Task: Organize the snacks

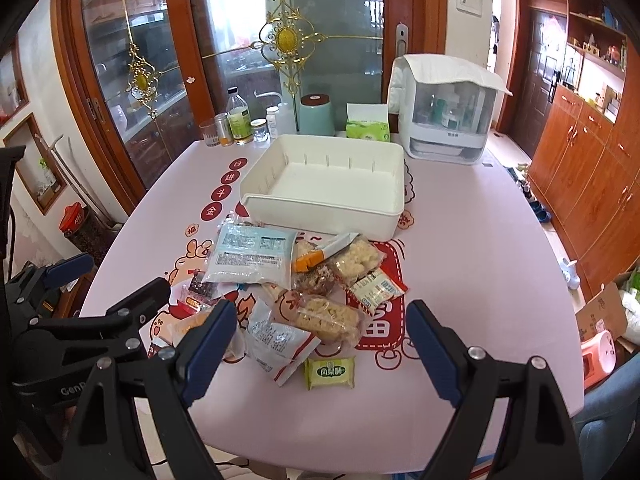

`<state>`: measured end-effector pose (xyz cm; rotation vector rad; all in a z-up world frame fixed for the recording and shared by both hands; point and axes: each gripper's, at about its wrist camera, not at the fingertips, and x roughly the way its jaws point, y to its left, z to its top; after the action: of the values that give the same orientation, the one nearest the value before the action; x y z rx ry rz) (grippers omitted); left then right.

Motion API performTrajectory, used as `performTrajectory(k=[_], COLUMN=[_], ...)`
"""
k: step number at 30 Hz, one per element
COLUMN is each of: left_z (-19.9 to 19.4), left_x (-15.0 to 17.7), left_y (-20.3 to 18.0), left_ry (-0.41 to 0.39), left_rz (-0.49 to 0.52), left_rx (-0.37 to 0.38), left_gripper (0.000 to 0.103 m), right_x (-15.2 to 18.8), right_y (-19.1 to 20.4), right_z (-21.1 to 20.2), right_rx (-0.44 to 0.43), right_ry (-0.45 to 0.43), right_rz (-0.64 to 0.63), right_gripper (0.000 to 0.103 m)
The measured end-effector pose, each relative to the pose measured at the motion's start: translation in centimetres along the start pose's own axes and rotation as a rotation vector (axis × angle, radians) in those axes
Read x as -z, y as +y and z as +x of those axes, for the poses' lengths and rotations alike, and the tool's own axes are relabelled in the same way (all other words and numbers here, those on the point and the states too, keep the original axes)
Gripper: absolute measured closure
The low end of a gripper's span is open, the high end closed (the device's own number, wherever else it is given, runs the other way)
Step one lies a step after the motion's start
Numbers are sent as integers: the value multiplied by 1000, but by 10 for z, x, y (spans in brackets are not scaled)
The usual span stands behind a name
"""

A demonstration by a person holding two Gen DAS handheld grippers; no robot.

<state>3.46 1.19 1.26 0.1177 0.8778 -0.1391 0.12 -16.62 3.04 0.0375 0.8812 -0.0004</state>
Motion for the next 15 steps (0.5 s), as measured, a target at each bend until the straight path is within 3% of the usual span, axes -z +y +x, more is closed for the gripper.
performTrajectory(k=[5,15], left_z=[-5,-3], left_x=[-5,-9], left_y=[3,15], left_ry=[-26,8], left_rz=[-6,-63], left_rx=[1,-16], left_gripper=[3,3], right_x=[-6,-13], right_y=[3,1], right_z=[-4,-1], right_rx=[-3,-37], right_ry=[-21,-35], right_rz=[-30,-65], right_gripper=[16,16])
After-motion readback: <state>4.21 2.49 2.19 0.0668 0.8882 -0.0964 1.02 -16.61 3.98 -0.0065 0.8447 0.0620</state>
